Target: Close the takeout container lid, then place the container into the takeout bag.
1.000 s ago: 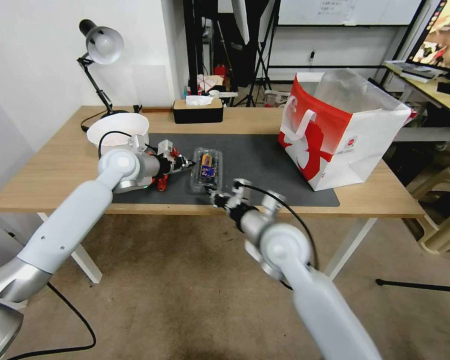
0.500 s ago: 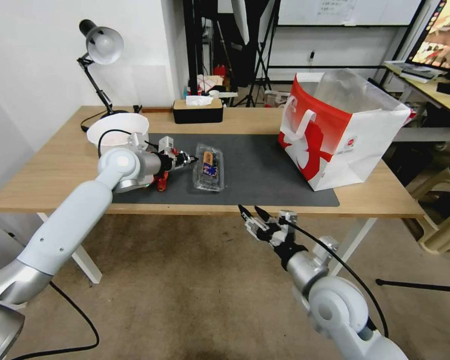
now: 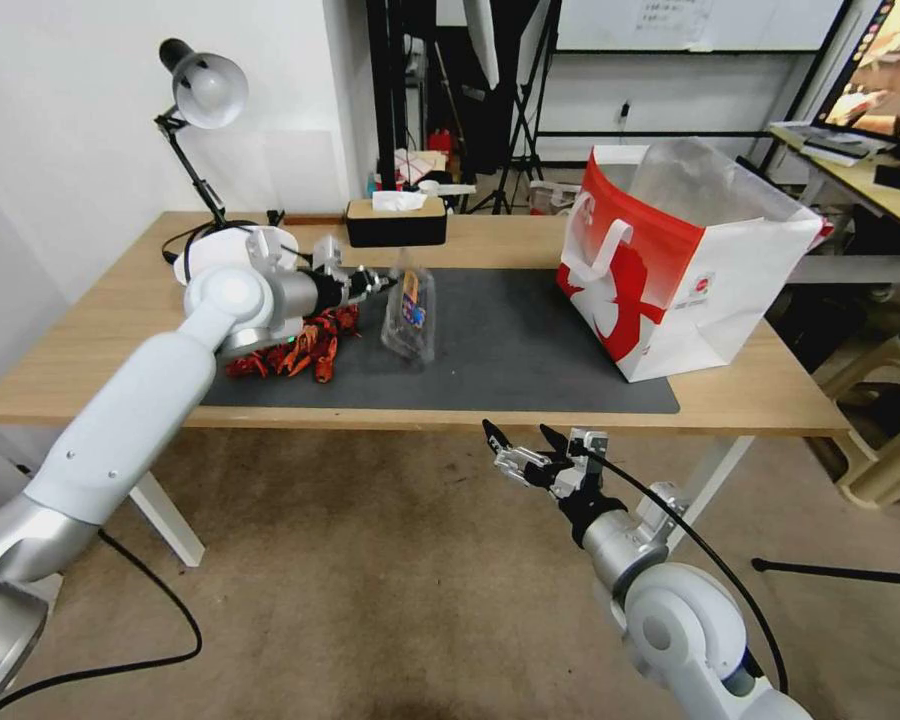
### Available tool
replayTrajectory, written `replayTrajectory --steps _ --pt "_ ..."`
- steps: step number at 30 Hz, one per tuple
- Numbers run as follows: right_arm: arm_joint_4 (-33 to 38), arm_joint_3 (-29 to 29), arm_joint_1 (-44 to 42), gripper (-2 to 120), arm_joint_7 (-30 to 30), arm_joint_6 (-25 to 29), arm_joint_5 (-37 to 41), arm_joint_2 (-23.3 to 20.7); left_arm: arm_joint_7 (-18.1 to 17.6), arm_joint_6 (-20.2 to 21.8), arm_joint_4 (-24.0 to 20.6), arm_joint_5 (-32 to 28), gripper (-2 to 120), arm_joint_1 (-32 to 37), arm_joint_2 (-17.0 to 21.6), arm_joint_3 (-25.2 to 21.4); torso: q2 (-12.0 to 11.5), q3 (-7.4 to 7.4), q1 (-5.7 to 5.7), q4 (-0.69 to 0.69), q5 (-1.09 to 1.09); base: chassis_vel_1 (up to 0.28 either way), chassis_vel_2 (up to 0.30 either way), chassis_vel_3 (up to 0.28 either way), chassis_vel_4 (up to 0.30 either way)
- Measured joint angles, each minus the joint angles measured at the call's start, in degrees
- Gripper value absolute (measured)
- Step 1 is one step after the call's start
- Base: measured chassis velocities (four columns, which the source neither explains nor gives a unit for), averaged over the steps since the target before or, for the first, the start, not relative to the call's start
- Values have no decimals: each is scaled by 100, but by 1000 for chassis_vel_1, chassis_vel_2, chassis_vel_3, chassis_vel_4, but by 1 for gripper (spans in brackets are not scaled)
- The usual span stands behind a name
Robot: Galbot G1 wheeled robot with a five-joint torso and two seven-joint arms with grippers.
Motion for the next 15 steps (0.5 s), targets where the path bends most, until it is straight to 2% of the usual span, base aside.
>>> replayTrajectory --steps 6,11,15 --pt "6 -7 -63 114 -8 9 -124 110 -53 -70 124 -151 0 -816 -226 337 0 0 0 0 2 0 0 0 0" --pt "33 18 -105 112 -14 12 -171 158 -67 -102 241 -220 0 -1233 -433 515 0 0 0 0 1 0 0 0 0" --pt "55 51 -182 103 -42 23 -270 236 -82 -189 575 -300 0 -1959 -916 857 0 0 0 1 2 0 0 0 0"
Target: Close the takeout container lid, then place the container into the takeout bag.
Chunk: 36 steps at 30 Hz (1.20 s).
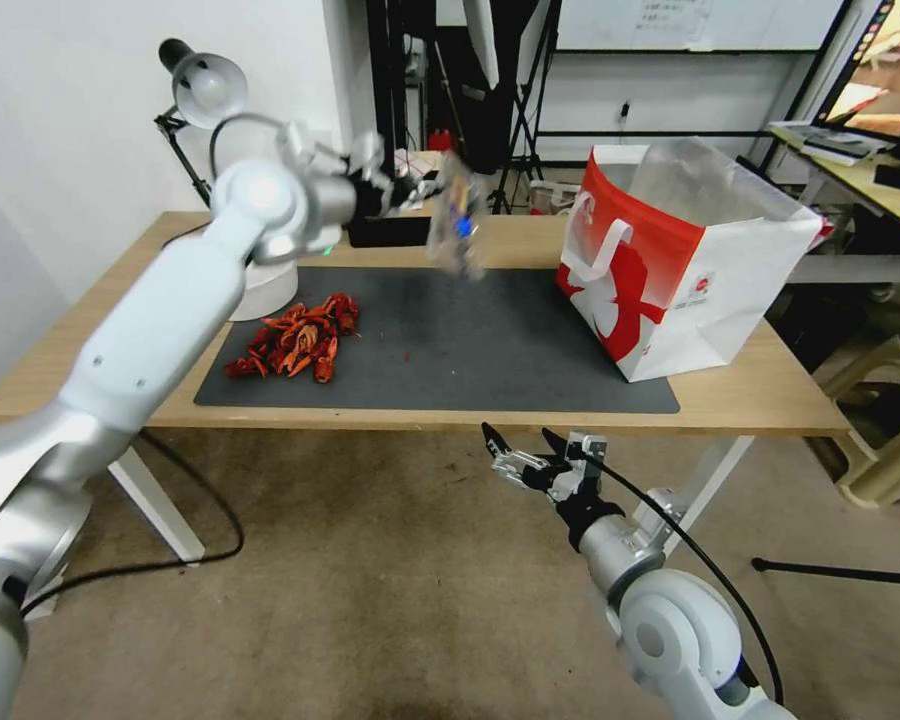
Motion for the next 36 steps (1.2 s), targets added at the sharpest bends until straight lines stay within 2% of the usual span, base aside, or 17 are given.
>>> replayTrajectory --steps 1,3,4,6,7,11,13,15,16,18,19,20,23,30,31,36 --pt "0 0 0 103 0 0 0 0 0 0 0 0 0 0 0 0 0 0 0 0 0 0 0 0 0" --pt "7 28 -31 101 -15 9 -41 52 -16 -28 217 -17 0 -345 -331 111 0 0 0 -1 0 0 0 0 0" --pt "7 28 -31 101 -15 9 -41 52 -16 -28 217 -17 0 -345 -331 111 0 0 0 -1 0 0 0 0 0" --pt "9 53 -59 100 -32 15 -83 106 -19 -65 442 -19 0 -690 -666 210 0 0 0 -2 2 0 0 0 0" --pt "9 53 -59 100 -32 15 -83 106 -19 -65 442 -19 0 -690 -666 210 0 0 0 -2 2 0 0 0 0" --pt "45 65 -146 100 -93 34 -203 222 -13 -141 904 24 0 -1161 -1255 288 0 0 0 1 0 0 0 0 0" --pt "49 65 -165 100 -105 43 -227 236 -5 -152 976 44 0 -1215 -1342 290 0 0 0 1 0 0 0 0 0" --pt "68 65 -244 100 -139 68 -307 298 33 -197 1331 152 0 -1435 -1783 271 0 0 0 1 -1 0 0 0 0" --pt "68 65 -244 100 -139 68 -307 298 33 -197 1331 152 0 -1435 -1783 271 0 0 0 1 -1 0 0 0 0" --pt "71 54 -294 100 -158 88 -354 335 69 -221 1531 230 0 -1537 -2089 265 0 0 0 1 0 0 0 0 0" --pt "72 31 -337 100 -176 105 -402 371 102 -258 1721 308 0 -1612 -2377 272 0 0 0 -3 1 0 0 0 0" --pt "72 31 -337 100 -176 105 -402 371 102 -258 1721 308 0 -1612 -2377 272 0 0 0 -3 1 0 0 0 0" --pt "68 -48 -396 100 -212 141 -515 433 176 -315 2074 477 0 -1672 -2894 328 0 0 0 -2 1 0 0 0 0" --pt "47 -110 -430 100 -238 172 -586 470 261 -520 2373 720 0 -1641 -2998 583 0 0 0 1 -2 0 0 0 0" --pt "41 -114 -431 100 -240 176 -588 463 320 -644 2425 843 0 -1595 -2988 740 0 0 0 3 -3 0 0 0 0" --pt "21 -108 -423 100 -245 190 -579 411 393 -788 2411 1048 0 -1489 -2981 999 0 0 0 -1 -2 0 0 0 0"
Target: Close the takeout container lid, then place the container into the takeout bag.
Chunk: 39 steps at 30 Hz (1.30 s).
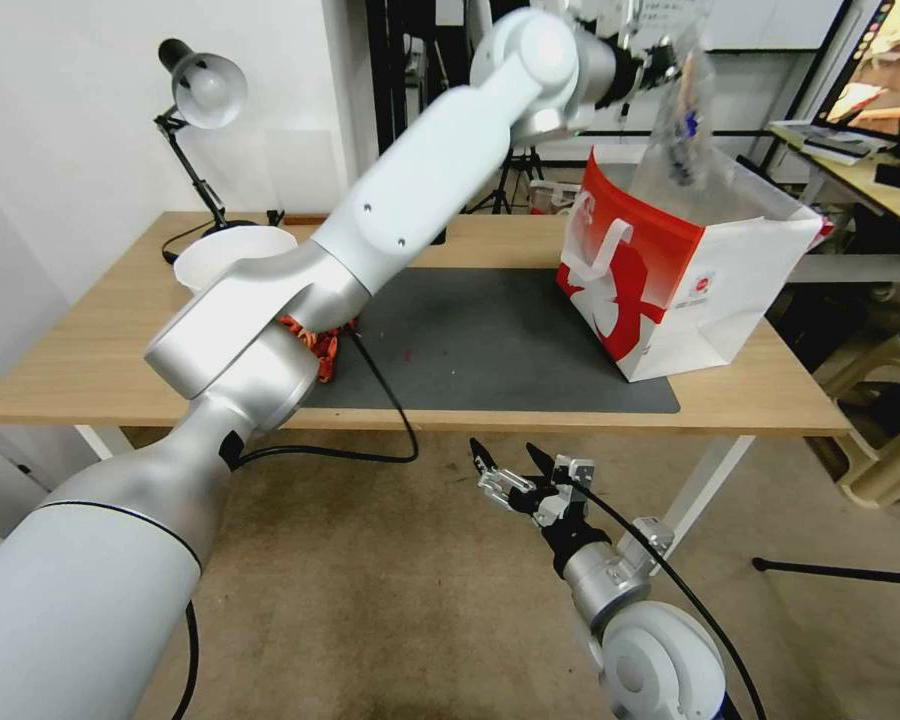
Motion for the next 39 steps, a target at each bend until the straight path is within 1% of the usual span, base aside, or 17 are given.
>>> replayTrajectory --steps 9,12,14,17,19,21,23,25,27,28,29,31,32,35,36,38,39 --pt "-5 31 16 100 -6 20 41 -36 5 -37 -41 327 0 126 23 259 0 0 0 1 0 0 0 0 0" --pt "-5 32 3 100 -11 28 40 -42 -101 -36 -90 405 1 156 28 318 0 0 0 1 0 0 0 0 0" --pt "-5 28 -6 100 -14 35 35 -50 -165 -32 -144 417 10 176 30 330 0 0 0 1 0 0 0 0 0" --pt "-16 17 -8 100 -15 41 31 -52 -204 -34 -172 417 17 183 32 331 0 0 0 1 0 0 0 0 0" --pt "-28 -10 -3 100 -15 42 25 -50 -385 -69 -229 341 31 185 35 296 0 0 0 1 0 0 0 0 0" --pt "-28 -17 -2 100 -15 42 24 -50 -443 -96 -280 316 34 195 37 261 0 0 0 1 0 0 0 0 0" --pt "-11 -19 -28 100 -14 42 19 -50 -554 -149 -493 260 43 261 38 161 0 0 0 2 0 0 0 0 0" --pt "12 -9 -55 100 -14 42 13 -51 -569 -196 -592 246 47 289 38 144 0 0 0 2 0 0 0 0 0" --pt "51 15 -92 100 -14 49 4 -54 -651 -562 -1074 201 57 403 110 189 0 -1 0 -5 1 0 0 0 0" --pt "51 15 -92 100 -14 49 4 -54 -651 -562 -1074 201 57 403 110 189 0 -1 0 -5 1 0 0 0 0" --pt "52 17 -93 100 -14 69 -17 -54 -688 -720 -1262 240 62 458 227 234 1 -2 -1 -10 3 0 0 0 0" --pt "9 35 -94 100 -18 334 -242 -43 -765 -1149 -1814 770 73 697 833 353 0 -1 -2 -1 1 0 0 0 0" --pt "9 35 -94 100 -18 334 -242 -43 -765 -1149 -1814 770 73 697 833 353 0 -1 -2 -1 1 0 0 0 0" --pt "-27 144 -160 100 -57 817 -708 33 -747 -1563 -2395 1451 84 1080 1418 451 0 -1 -1 12 -5 0 0 0 0" --pt "-27 144 -160 100 -57 817 -708 33 -747 -1563 -2395 1451 84 1080 1418 451 0 -1 -1 12 -5 0 0 0 0" --pt "-6 347 -324 100 -49 1296 -1388 117 -626 -1796 -3062 2190 93 1571 1924 512 -1 -1 0 1 -4 0 0 0 0" --pt "10 390 -347 100 36 1473 -1697 119 -633 -1911 -3423 2778 98 1942 2240 527 -1 -1 -2 -6 -2 0 0 0 0"
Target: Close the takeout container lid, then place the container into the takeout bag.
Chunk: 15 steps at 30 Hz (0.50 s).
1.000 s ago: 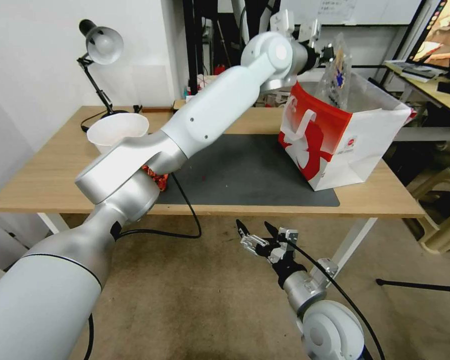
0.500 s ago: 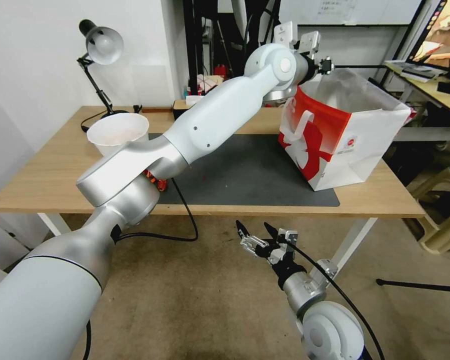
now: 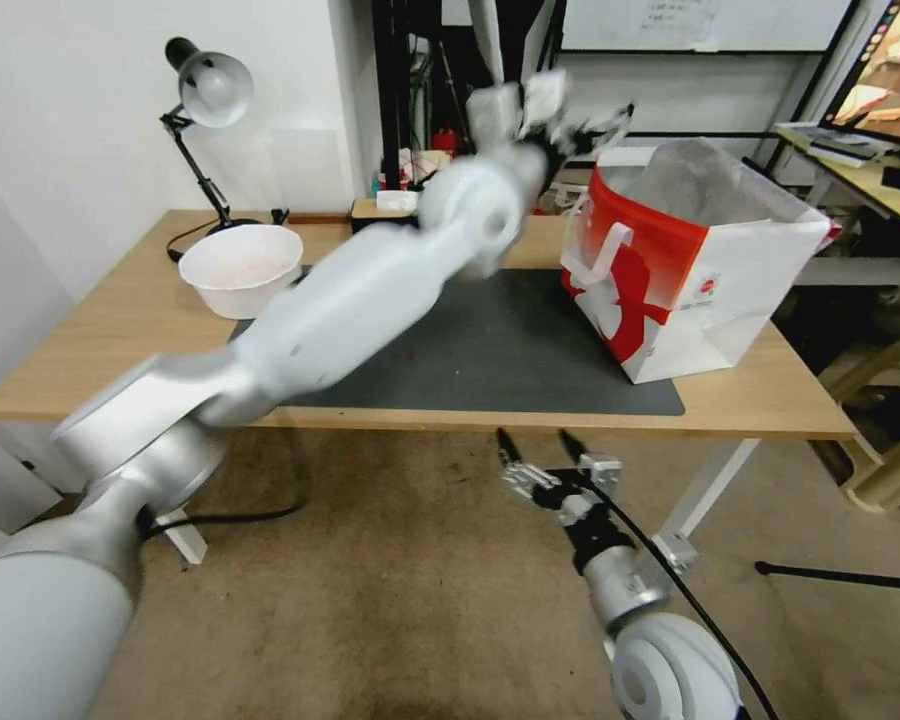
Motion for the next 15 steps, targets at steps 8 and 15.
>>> replayTrajectory --steps 8,15 --pt "-52 60 -104 100 314 497 -811 -2 -70 -150 -1090 1559 100 1605 1413 -578 0 0 2 10 0 0 0 0 0" --pt "-149 70 -162 100 436 749 -867 3 10 -354 -1975 2419 100 3712 2119 -1999 1 0 2 9 3 0 0 0 0"
